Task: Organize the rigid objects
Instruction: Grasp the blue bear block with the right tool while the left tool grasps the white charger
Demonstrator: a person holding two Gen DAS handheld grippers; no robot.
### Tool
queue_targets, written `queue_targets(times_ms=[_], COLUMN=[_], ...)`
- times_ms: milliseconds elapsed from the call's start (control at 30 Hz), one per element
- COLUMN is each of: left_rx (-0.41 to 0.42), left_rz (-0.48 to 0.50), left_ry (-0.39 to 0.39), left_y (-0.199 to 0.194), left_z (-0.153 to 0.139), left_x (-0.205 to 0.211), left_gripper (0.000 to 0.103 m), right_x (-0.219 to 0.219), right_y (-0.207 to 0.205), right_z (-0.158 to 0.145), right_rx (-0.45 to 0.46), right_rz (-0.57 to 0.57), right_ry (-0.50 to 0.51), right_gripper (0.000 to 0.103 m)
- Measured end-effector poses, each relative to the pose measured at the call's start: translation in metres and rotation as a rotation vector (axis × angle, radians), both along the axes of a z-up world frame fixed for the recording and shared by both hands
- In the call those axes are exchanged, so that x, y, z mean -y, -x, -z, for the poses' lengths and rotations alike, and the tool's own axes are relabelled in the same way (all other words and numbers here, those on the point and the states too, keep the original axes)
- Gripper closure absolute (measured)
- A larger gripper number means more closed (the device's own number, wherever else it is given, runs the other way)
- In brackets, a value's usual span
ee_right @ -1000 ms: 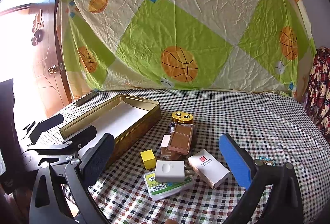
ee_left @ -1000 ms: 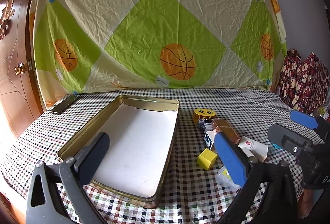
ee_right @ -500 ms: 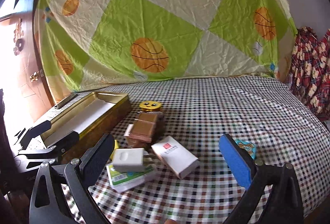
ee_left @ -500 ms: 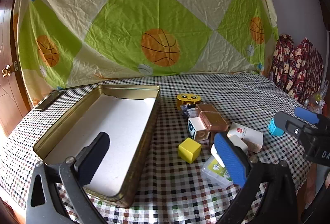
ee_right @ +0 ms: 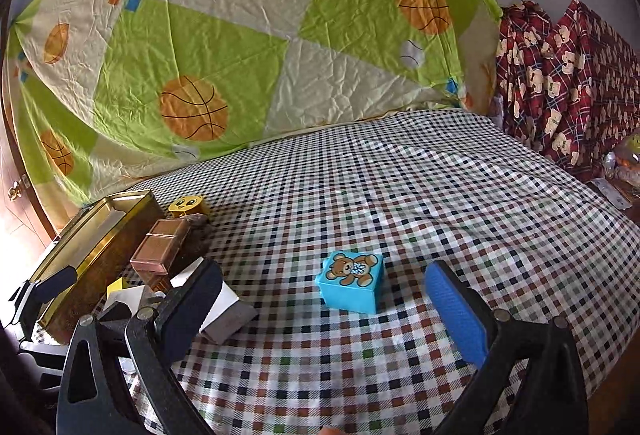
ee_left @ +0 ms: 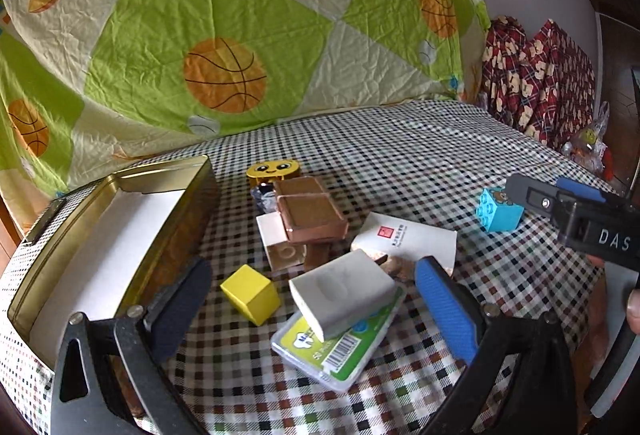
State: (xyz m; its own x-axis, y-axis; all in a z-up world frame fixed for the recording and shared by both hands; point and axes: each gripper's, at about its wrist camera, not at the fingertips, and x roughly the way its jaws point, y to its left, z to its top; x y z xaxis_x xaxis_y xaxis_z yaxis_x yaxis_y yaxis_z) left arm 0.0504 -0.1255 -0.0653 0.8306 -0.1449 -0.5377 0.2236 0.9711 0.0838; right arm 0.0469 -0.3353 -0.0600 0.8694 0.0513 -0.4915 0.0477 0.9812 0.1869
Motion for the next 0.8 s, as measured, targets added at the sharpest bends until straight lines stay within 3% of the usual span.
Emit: queue_targets(times_ms=[167, 233, 300, 433, 600, 800], left_rx=[-0.047, -0.065, -0.092, -0.101, -0.055, 0.03], left_rz=[0.022, 0.041, 0.063, 0.069, 0.057, 0.013], left_ry=[-0.005, 0.018, 0.051, 0.096, 0.124, 0.135], left_y=[-0.011, -0.013, -0.017, -0.018, -0.012, -0.002], left_z=[0.003, 0.005, 0.008, 0.008, 0.005, -0.002], left_x=[0.005, 0.003, 0.0, -0.006, -0.013, -0.026], left_gripper=[0.003, 0.027, 0.044, 0.044, 0.044, 0.044], right_x=[0.004, 0.003, -0.002, -0.006, -0.001, -0.003], right_y=[-0.008, -0.013, -0.019, -0.034, -0.049, -0.05], right_z=[0.006, 0.007, 0.01, 0.014, 0.026, 0.03], right_rx=[-0.02, -0.031, -0.055, -0.133, -0.234, -0.253], right_rz=[0.006, 0.003, 0.004, 0.009, 0.005, -0.017], right_ry=[0.003, 0.013, 0.038, 0.075, 0.039, 0.043], right_gripper=[0.001, 0.001, 0.001, 0.001, 0.026, 0.055])
